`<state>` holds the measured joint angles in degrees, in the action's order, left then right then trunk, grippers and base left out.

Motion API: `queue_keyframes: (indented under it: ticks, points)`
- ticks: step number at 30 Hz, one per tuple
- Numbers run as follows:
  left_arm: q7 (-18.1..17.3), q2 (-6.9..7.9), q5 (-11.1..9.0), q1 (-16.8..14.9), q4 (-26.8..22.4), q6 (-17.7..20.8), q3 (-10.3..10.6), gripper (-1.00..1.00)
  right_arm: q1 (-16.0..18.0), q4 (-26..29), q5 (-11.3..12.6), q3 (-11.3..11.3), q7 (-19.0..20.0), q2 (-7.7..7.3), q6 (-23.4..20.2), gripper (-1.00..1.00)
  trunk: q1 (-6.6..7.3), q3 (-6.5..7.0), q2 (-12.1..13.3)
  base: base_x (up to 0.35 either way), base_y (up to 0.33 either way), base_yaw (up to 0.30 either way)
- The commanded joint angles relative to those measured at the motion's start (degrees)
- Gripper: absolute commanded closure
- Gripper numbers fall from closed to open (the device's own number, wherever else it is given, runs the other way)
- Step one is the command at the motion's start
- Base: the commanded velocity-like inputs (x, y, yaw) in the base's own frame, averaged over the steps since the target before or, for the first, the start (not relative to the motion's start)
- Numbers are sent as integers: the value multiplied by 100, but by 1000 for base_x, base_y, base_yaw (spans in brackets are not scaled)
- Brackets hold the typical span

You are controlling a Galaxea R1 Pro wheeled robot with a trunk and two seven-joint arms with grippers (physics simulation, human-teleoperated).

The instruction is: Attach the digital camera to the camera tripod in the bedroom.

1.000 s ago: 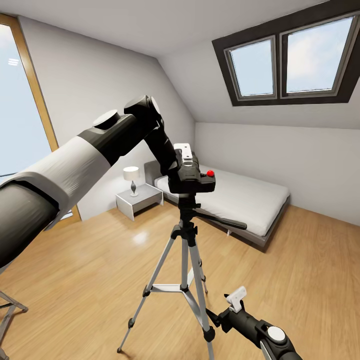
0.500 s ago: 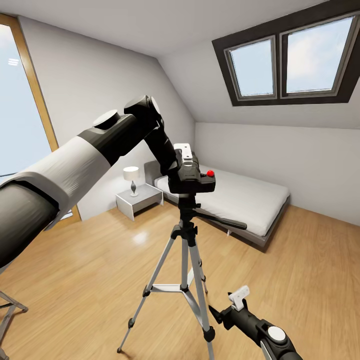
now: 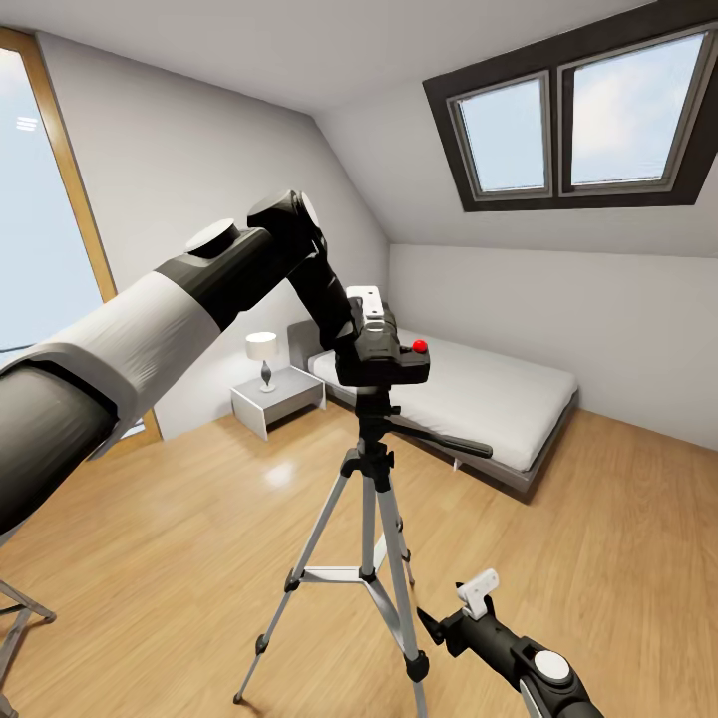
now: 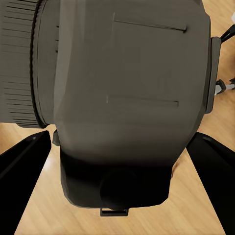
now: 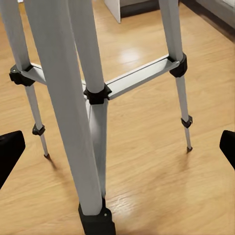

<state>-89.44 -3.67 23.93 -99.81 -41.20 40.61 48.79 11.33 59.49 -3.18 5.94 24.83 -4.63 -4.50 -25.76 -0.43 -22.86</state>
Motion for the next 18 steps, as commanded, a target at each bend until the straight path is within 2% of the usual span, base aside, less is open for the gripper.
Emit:
queue_keyframes:
  ticks: [1,8,10,18]
  points:
    - [-47,-2,50,-3,-2,61,-2,100,1,10,-33,3,12,-3,-25,-100,-2,-4,-6,0,0,0]
    - [-56,-186,204,-198,-199,79,-9,100,106,205,2,82,77,-198,9,-100,-3,-5,-6,0,0,0]
    - [-56,-186,201,-262,-244,78,-10,100,106,269,2,82,76,-262,12,-100,-3,-5,-6,0,0,0]
    - [-56,-302,201,-521,-434,161,-216,100,37,381,0,82,158,-301,33,-100,-3,-5,-6,0,0,0]
